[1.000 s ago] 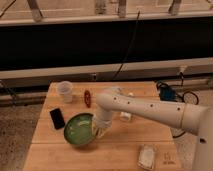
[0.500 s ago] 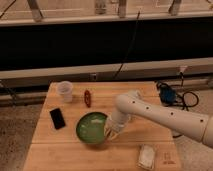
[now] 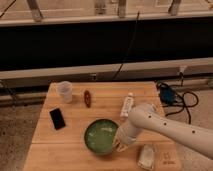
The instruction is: Drag the ceramic bowl in a circle
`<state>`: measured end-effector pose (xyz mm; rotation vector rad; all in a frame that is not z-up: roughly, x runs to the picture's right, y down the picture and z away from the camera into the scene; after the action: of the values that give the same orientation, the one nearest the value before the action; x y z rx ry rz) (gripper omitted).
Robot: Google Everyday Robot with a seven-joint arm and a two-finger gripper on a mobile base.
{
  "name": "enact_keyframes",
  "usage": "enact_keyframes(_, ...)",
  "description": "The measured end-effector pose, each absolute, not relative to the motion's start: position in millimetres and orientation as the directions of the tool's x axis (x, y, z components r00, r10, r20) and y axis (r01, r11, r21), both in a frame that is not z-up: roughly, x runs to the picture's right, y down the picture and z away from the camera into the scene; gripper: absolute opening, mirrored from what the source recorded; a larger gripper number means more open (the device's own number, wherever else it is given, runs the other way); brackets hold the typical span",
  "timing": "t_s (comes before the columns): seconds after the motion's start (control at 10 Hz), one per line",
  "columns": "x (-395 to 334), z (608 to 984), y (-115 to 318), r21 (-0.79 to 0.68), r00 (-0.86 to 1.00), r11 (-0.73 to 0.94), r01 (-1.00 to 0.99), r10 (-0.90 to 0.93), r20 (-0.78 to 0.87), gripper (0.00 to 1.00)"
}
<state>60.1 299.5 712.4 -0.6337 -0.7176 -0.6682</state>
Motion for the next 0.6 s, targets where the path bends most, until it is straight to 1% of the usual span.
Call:
enact_keyframes(0.1, 57, 709, 304, -0.288, 0.573, 0.614, 0.735, -0.335, 0.748, 0.05)
enact_keyframes(0.2, 48, 706, 308, -0.284, 0.565, 0.598, 0.749, -0.354, 0.745, 0.17)
enact_keyframes(0.3, 37, 705, 310, -0.272, 0.548, 0.581, 0.767, -0.373, 0.749, 0.26)
enact_keyframes(0.4, 29, 704, 310, -0.261, 0.533, 0.566, 0.782, -0.391, 0.751, 0.34)
enact_keyframes(0.6, 10, 701, 312, -0.231, 0.496, 0.532, 0.815, -0.432, 0.754, 0.54)
